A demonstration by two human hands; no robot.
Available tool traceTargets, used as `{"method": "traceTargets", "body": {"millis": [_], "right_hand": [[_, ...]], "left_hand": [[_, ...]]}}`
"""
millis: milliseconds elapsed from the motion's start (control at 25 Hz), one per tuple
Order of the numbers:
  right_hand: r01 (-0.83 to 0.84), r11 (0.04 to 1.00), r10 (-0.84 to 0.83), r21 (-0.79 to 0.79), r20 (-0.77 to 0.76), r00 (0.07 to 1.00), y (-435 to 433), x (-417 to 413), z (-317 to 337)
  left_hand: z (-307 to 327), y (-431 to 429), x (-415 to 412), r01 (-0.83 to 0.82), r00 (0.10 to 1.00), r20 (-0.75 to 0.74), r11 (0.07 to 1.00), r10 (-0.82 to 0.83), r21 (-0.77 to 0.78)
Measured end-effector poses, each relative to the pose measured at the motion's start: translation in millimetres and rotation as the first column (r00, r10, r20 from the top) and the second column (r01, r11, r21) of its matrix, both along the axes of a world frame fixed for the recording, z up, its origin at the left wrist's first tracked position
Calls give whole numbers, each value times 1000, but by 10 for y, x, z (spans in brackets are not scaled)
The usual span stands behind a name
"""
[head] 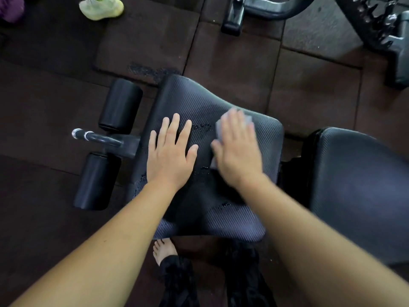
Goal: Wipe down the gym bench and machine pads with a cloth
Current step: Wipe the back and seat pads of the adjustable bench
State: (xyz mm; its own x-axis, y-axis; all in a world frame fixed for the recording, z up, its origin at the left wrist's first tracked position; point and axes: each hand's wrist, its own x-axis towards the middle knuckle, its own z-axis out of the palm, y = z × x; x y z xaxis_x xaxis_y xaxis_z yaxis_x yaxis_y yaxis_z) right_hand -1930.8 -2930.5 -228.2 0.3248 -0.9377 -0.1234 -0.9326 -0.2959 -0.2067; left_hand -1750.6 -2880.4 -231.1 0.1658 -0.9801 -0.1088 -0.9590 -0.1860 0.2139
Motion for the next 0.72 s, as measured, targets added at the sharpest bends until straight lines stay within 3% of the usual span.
{"method": "traceTargets", "body": {"millis": [80, 120, 280, 400, 440, 520, 600, 640, 720], "right_hand": [[-233, 972, 234, 21, -40, 971, 545, -112, 24], [-263, 964, 264, 28, -45, 964, 655, -313, 21], [33, 999, -32, 20, -56, 998, 52, -765, -50], [202, 979, -201, 26, -32, 979, -286, -247, -13], [153, 988, -152, 30, -18, 988, -186, -55, -3], [-104, 994, 105, 38, -16, 994, 227, 68, 20], [-303, 952, 305, 36, -48, 951, 516, -179, 42], [-319, 948, 320, 16, -36, 947, 454, -332, 35], [-182, 983, 182, -5, -48, 982, 87, -535, -12]], "left_hand": [[8, -4, 8, 3, 1000, -11, 1000, -3, -2], [11, -6, 19, 5, 1000, -14, 1000, -5, -1], [10, 11, 17, 10, 1000, -20, 1000, -9, 14], [14, 9, 29, 9, 999, -46, 1000, -8, 8], [19, 6, 40, 6, 998, -70, 1000, -6, 2], [46, -7, 80, -2, 991, -134, 1000, 2, -3], [86, -15, 158, -39, 982, -184, 999, 38, -2], [94, -25, 234, -67, 977, -201, 998, 66, 5], [87, -32, 371, -117, 966, -227, 993, 121, 31]]}}
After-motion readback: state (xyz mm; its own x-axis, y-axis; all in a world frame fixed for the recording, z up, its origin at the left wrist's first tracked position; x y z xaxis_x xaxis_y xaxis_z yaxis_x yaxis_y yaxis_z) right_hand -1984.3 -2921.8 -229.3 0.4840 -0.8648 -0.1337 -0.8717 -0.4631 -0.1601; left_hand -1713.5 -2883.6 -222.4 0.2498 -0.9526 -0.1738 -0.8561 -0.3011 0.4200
